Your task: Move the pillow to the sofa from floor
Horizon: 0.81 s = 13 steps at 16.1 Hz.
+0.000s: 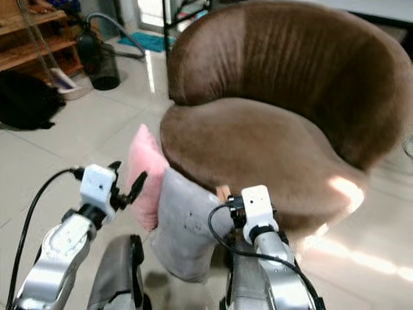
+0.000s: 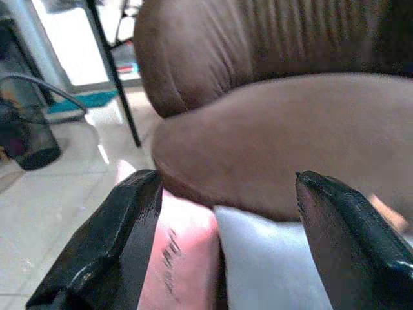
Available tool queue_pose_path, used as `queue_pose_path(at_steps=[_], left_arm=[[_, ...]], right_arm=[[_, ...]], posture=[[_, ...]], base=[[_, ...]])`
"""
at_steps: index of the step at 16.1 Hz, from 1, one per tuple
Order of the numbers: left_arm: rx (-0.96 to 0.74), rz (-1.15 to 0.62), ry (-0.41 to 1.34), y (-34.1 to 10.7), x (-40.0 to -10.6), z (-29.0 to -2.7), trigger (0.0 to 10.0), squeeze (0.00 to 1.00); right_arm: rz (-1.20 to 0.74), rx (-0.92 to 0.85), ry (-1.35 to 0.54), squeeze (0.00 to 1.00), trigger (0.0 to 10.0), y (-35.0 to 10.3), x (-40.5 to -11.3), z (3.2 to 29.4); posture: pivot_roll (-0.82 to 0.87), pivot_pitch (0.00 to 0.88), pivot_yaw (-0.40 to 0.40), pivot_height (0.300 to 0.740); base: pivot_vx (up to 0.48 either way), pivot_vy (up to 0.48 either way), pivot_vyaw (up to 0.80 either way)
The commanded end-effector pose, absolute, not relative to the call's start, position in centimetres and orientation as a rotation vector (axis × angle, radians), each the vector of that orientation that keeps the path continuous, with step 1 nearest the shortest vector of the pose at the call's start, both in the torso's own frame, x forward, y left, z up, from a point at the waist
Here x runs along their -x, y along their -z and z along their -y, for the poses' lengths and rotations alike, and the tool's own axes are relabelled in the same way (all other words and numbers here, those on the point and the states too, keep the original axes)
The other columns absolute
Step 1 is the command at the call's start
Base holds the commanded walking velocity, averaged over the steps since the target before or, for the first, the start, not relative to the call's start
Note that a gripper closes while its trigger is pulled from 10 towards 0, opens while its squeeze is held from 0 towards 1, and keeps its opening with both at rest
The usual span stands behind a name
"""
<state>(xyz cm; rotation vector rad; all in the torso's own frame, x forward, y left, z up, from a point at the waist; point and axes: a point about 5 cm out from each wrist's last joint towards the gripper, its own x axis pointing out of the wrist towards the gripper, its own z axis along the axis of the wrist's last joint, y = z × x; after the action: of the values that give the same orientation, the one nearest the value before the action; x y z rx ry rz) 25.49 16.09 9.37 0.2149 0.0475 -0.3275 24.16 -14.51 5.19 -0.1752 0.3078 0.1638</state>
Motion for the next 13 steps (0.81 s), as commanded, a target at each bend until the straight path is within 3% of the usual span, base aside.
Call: queue_pose_path(at_steps=[1,3,4,5,9,13], left_arm=[[-0.256,-0.025,0.339,-9.7,-25.5,-16.4,10.0,0.0],[-0.27,-0.021,0.329,-9.5,-25.3,-16.9,10.0,0.0],[-0.26,-0.028,0.324,-9.4,-24.9,-17.6,10.0,0.0],[-0.254,-0.02,0.367,-9.6,-24.2,-17.7,10.0,0.0],[-0.272,-0.01,0.467,-10.3,-22.1,-18.0,10.0,0.0],[-0.223,0.045,0.62,-12.8,-21.2,-17.0,10.0,0.0]], right_arm=[[-0.337,0.158,-0.171,0.0,10.0,-4.7,-24.4,14.6],[-0.354,0.139,-0.165,0.0,10.0,-4.2,-24.7,14.7],[-0.372,0.065,-0.178,0.8,10.0,-3.6,-25.7,14.4],[-0.379,-0.036,-0.167,1.0,10.0,-3.3,-27.1,13.8],[-0.394,-0.196,-0.144,1.0,10.0,-2.8,-29.0,12.2],[-0.287,-0.353,-0.044,1.0,10.0,-4.0,-31.0,13.4]], posture=[[-0.03,0.064,-0.01,0.485],[-0.02,0.082,-0.011,0.485],[-0.01,0.105,-0.009,0.485],[0.0,0.123,-0.006,0.485],[0.05,0.196,0.019,0.485],[0.1,0.243,0.062,0.485]], base=[[0.0,0.0,0.0],[0.0,0.0,0.0],[0.0,0.0,0.0],[0.0,0.0,0.0],[0.0,0.0,0.0],[0.0,0.0,0.0]])
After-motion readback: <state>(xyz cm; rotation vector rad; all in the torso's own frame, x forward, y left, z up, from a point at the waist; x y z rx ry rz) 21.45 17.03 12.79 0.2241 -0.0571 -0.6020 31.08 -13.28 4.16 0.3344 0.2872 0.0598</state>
